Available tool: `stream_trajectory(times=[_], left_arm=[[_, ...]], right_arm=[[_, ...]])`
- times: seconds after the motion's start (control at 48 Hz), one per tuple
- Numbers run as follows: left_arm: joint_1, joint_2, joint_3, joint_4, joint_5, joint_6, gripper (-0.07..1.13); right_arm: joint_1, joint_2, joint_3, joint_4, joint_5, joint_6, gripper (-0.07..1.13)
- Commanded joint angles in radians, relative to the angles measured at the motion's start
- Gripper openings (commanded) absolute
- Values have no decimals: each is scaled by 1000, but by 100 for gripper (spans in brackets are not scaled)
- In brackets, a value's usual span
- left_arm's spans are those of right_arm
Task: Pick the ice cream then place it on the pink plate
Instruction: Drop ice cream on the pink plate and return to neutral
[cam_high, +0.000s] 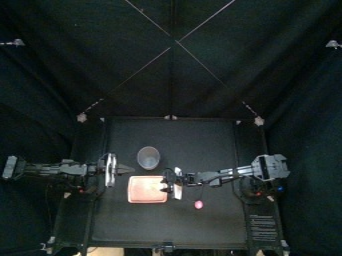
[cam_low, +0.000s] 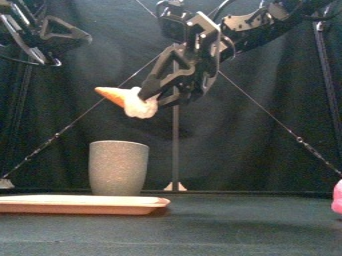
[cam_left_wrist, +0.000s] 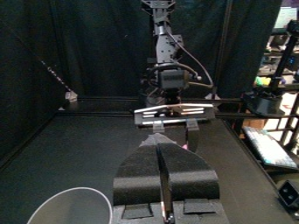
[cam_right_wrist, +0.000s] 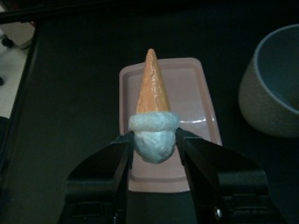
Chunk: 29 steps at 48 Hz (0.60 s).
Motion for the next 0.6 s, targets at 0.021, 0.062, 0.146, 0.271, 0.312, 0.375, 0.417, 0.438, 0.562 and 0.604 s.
stream_trajectory(times=[0.021, 0.062, 0.146, 0.271, 0.312, 0.375, 0.417, 0.438, 0.562, 0.604], left_arm=[[-2, 3, -12, 0, -5, 2, -2], [0, 3, -12, 0, -5, 2, -2], [-2, 3, -12, 0, -5, 2, -2], [0, 3, -12, 2, -5, 2, -2], [-2, 3, -12, 2, -5, 3, -2], [0, 3, -12, 0, -5, 3, -2], [0, 3, -12, 2, -5, 3, -2], [0, 3, -12, 2, -5, 2, -2], [0, 3, -12, 2, -5, 2, -2], [0, 3, -11, 2, -5, 2, -2]], right_arm=[[-5, 34, -66, -8, -3, -3, 75], [-6, 55, -80, -12, 2, -3, 80], [-5, 92, -107, -26, 15, 0, 92], [-5, 117, -133, -29, 29, -2, 105], [-6, 115, -137, -31, 31, -2, 106], [-6, 107, -141, -40, 32, -3, 105], [-8, 84, -137, -51, 32, -2, 105], [-11, 72, -132, -57, 32, -2, 105], [-44, -17, -83, -89, 14, -2, 105], [-54, -52, -58, -95, 3, -2, 105]])
